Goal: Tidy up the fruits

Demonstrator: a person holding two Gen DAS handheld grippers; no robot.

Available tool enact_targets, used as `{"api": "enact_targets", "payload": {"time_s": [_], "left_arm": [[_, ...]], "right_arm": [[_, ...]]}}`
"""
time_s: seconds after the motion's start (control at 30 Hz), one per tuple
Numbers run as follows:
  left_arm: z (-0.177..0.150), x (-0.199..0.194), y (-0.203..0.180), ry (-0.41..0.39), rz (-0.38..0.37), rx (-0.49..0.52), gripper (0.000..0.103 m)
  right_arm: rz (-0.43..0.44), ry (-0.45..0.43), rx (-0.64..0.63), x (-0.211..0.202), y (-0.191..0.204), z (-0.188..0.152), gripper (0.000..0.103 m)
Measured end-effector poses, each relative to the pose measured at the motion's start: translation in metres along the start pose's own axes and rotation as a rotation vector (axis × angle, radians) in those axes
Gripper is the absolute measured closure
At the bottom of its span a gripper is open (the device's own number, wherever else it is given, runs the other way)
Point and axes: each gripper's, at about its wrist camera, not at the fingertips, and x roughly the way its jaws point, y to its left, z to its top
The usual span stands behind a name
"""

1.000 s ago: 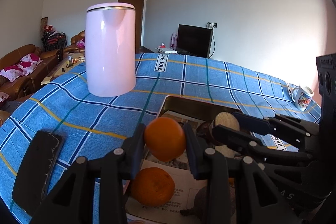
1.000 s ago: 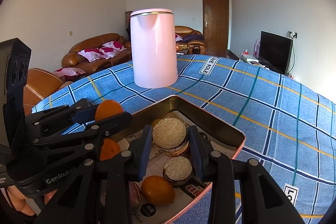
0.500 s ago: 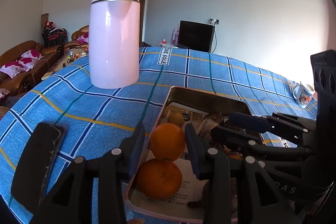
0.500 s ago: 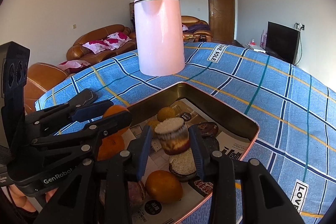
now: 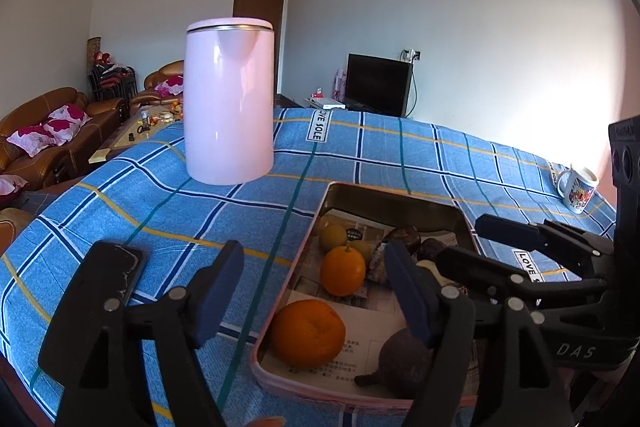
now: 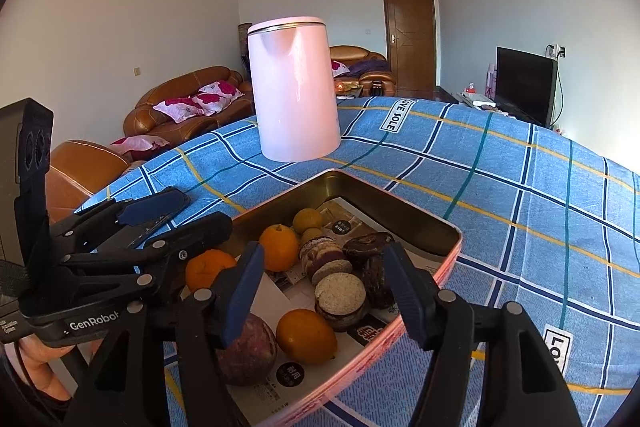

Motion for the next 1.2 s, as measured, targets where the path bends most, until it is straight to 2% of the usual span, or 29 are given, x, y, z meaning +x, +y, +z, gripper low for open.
{"api": "enact_targets", "payload": {"time_s": [0.2, 0.5, 0.77, 1.2], "left_arm": [[0.002, -0.012, -0.007, -0.029, -0.005, 0.014, 0.011], [0.004, -0.025, -0.018, -0.046, -0.012, 0.034, 0.003], [0.003, -0.032, -0.031, -0.049, -0.03, 0.054, 0.0], [0.002, -0.039, -0.04, -0.034, -0.038, 0.068, 0.0]], "right_arm": [[-0.054, -0.046, -0.001, -0.025, -0.002, -0.001, 0.032], [-0.099, -0.098, 0.024, -0.06, -0.014, -0.011, 0.029], [-0.156, -0.138, 0.05, -0.091, -0.026, -0.019, 0.024], [-0.192, -0.174, 0.034, -0.118, -0.021, -0.027, 0.019]]}}
